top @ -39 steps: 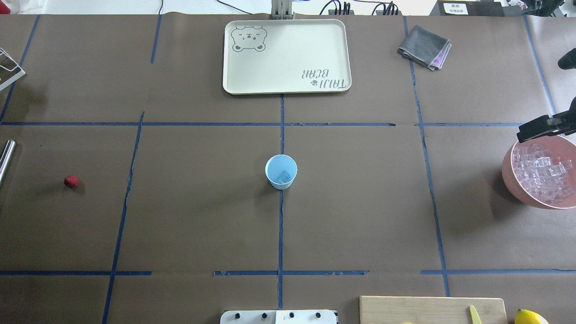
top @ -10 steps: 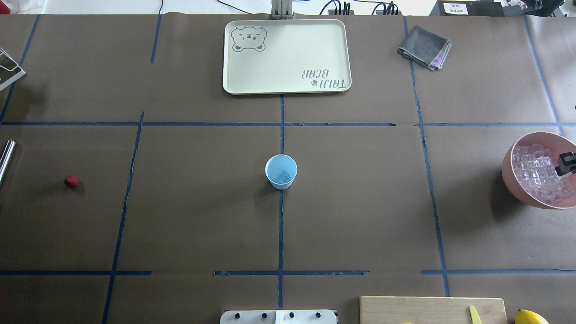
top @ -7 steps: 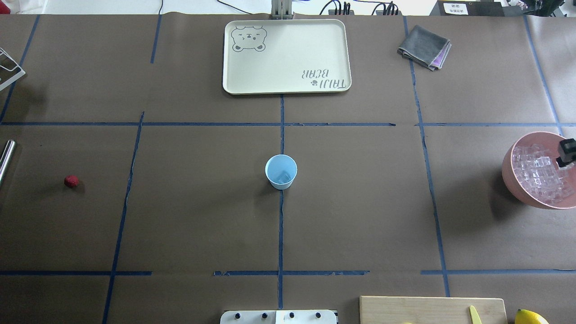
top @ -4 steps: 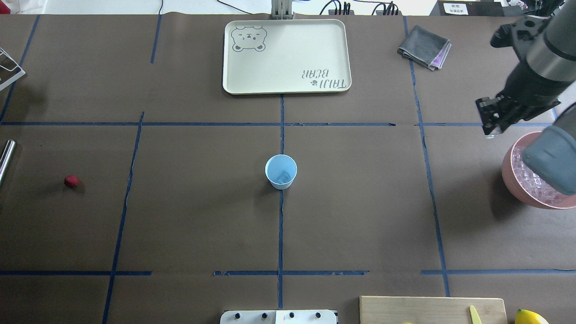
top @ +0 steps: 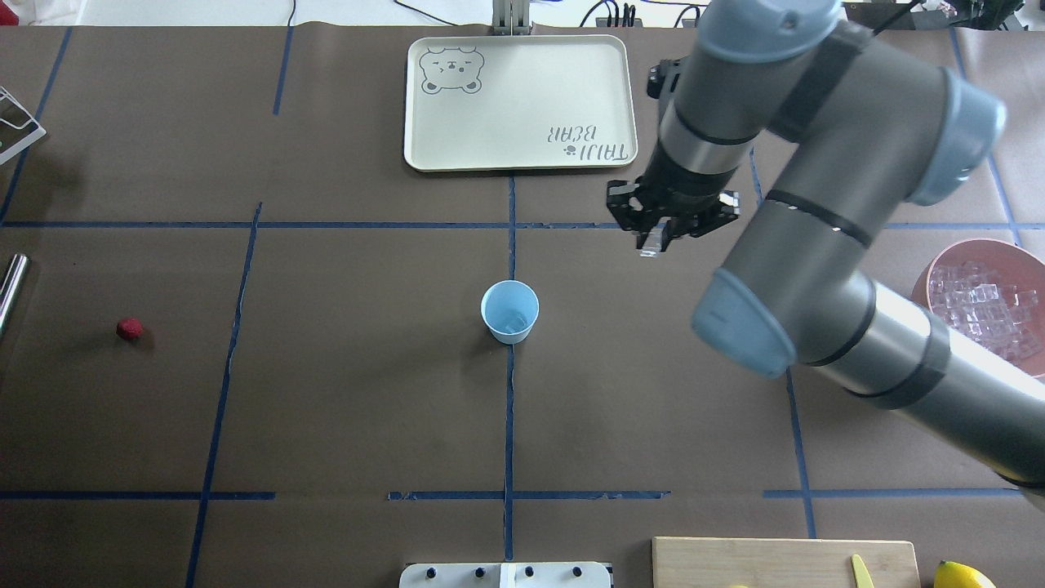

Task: Mash ice and strawberries in cup
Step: 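Carry the ice cube with the right gripper over the cup, then open the right gripper to drop the ice cube into the cup, then move the right gripper back to the pink ice bowl, then lower the right gripper into the bowl and grasp a third ice cube, then carry the ice cube with the right gripper over the cup, then open the right gripper to drop the ice cube into the cup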

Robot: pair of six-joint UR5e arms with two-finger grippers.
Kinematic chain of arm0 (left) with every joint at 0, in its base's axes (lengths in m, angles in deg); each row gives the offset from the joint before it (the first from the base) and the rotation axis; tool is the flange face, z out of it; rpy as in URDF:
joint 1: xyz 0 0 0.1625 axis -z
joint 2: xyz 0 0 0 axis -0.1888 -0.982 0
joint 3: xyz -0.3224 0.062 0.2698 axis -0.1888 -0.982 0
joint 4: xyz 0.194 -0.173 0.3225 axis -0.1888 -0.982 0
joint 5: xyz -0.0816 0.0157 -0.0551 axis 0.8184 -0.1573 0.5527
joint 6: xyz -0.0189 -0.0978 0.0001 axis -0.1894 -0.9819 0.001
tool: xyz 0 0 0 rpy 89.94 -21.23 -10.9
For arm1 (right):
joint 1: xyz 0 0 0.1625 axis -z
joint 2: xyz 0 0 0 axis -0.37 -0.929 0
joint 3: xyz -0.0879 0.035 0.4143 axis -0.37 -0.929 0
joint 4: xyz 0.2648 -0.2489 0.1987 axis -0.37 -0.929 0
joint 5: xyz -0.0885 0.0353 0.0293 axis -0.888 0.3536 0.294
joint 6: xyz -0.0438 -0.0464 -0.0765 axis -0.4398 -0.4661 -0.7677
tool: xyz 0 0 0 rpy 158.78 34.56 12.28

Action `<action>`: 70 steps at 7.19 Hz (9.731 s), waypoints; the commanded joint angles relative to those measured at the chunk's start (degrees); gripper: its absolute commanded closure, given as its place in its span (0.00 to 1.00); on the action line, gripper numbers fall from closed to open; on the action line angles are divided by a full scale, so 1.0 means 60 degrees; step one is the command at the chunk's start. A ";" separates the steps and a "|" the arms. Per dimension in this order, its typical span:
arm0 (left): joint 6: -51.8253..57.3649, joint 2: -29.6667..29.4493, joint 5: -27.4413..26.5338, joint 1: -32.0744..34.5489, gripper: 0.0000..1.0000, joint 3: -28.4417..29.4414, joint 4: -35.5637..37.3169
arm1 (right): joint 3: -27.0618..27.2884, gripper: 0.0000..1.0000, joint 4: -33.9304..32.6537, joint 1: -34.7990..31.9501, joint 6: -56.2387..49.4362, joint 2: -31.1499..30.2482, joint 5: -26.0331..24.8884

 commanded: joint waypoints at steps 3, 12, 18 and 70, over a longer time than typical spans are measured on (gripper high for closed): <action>0.0003 -0.0002 0.0003 0.0000 0.00 0.0015 0.0000 | -0.3263 1.00 0.0897 0.1656 0.1627 0.2695 -0.1598; 0.0003 -0.0002 0.0003 0.0000 0.00 0.0000 0.0000 | -0.3403 0.22 0.0976 0.1907 0.1688 0.2260 -0.1629; 0.0003 -0.0016 -0.0012 0.0000 0.00 -0.0014 -0.0043 | -0.2255 0.01 0.0961 0.1863 0.1674 0.1636 -0.1615; -0.0275 -0.0016 -0.0026 -0.0073 0.00 -0.0440 0.0045 | -0.2743 0.96 0.1327 0.2097 0.1776 0.1834 -0.1937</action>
